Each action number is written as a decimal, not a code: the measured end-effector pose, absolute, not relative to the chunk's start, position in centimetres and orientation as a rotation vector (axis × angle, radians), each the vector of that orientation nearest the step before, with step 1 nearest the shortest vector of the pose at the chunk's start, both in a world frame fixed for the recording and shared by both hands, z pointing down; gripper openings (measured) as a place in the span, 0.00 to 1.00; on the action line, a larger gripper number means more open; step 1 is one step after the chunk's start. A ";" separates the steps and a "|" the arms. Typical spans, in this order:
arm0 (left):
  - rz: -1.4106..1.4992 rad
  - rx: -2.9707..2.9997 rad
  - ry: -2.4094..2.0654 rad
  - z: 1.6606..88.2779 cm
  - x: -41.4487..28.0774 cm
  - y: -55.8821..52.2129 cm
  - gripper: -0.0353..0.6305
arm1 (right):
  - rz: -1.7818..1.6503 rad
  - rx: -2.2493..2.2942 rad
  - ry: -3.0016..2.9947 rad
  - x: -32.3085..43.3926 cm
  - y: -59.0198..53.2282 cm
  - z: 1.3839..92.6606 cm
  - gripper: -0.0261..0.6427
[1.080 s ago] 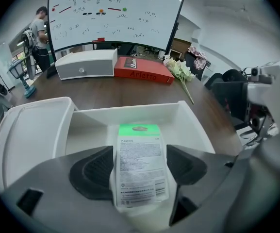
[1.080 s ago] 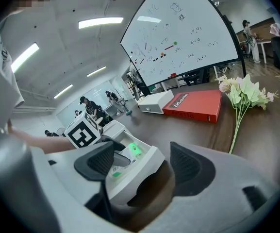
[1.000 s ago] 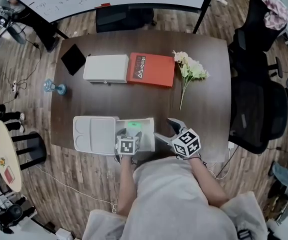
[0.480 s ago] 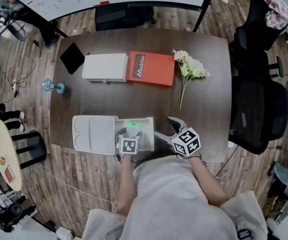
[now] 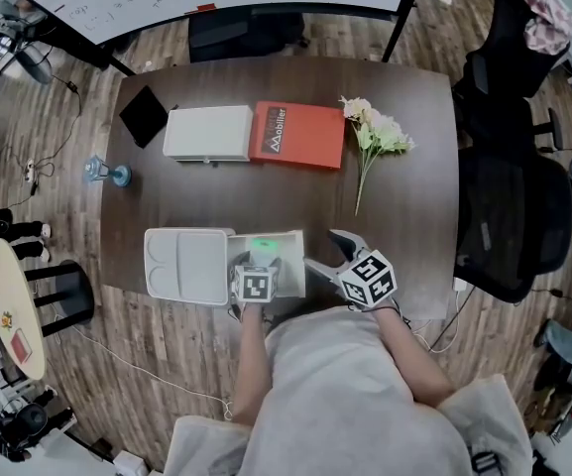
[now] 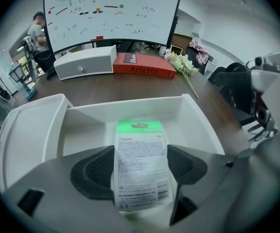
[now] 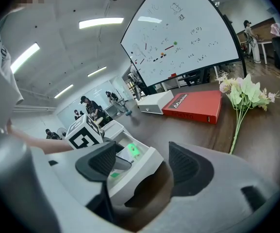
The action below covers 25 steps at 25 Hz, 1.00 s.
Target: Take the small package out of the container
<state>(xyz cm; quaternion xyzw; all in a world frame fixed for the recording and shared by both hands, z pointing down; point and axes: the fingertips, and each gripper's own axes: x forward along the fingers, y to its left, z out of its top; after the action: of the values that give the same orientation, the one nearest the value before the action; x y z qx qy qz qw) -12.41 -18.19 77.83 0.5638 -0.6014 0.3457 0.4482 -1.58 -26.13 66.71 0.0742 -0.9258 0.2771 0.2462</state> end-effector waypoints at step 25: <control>0.749 1.393 -1.563 75.2 -12.5 -17.4 0.54 | 0.703 0.213 -2.557 -0.7 -24.8 65.1 0.55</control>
<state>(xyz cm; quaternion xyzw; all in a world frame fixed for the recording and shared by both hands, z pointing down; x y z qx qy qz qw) -12.51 -17.43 75.18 0.5616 -0.6302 0.3021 0.4429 -0.71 -24.80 65.05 0.0778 -0.9335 0.2566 0.2383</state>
